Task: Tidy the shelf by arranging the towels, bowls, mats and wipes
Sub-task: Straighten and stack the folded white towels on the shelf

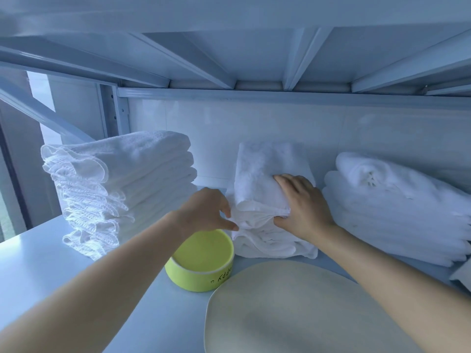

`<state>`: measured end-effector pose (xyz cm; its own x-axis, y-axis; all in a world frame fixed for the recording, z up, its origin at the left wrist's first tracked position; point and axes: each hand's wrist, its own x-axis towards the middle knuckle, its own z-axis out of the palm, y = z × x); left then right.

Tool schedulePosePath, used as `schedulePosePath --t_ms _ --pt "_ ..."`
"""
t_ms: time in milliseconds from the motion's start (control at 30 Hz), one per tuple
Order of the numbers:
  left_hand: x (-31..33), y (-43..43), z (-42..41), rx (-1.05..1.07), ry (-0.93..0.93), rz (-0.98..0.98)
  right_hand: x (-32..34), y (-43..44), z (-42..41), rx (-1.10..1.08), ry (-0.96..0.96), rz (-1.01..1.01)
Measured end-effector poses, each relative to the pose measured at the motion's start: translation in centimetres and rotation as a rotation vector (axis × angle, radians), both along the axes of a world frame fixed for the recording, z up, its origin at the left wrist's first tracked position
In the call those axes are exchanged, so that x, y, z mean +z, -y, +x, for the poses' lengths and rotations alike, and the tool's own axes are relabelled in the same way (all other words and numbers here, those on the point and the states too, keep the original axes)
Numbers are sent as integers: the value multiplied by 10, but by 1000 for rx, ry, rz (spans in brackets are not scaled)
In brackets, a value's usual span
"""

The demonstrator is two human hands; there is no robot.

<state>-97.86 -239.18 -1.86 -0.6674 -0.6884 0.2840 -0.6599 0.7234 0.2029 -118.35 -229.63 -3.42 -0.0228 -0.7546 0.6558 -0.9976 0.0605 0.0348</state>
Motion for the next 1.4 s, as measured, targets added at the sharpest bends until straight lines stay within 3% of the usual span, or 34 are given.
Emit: schedulePosePath --t_ms 200,300,467,667,1000,1267,1400 --pt "-4 -14 -7 35 -119 -18 -2 -7 0 38 -24 -49" --pt "-3 -18 -9 -82 -174 13 -12 -13 4 -11 -121 38" --pt "-8 -27 -15 -164 3 11 -3 -27 -5 7 -120 278" --pt "-17 -28 -26 -84 29 -82 -4 -35 -13 57 0 382" --pt "-14 7 -28 -12 -1 -180 -6 -15 -3 101 54 358" --pt "-9 7 -17 -105 -117 -24 -3 -22 -14 170 244 167" --pt "0 -5 -24 -126 -197 -187 0 -31 -20 142 275 138"
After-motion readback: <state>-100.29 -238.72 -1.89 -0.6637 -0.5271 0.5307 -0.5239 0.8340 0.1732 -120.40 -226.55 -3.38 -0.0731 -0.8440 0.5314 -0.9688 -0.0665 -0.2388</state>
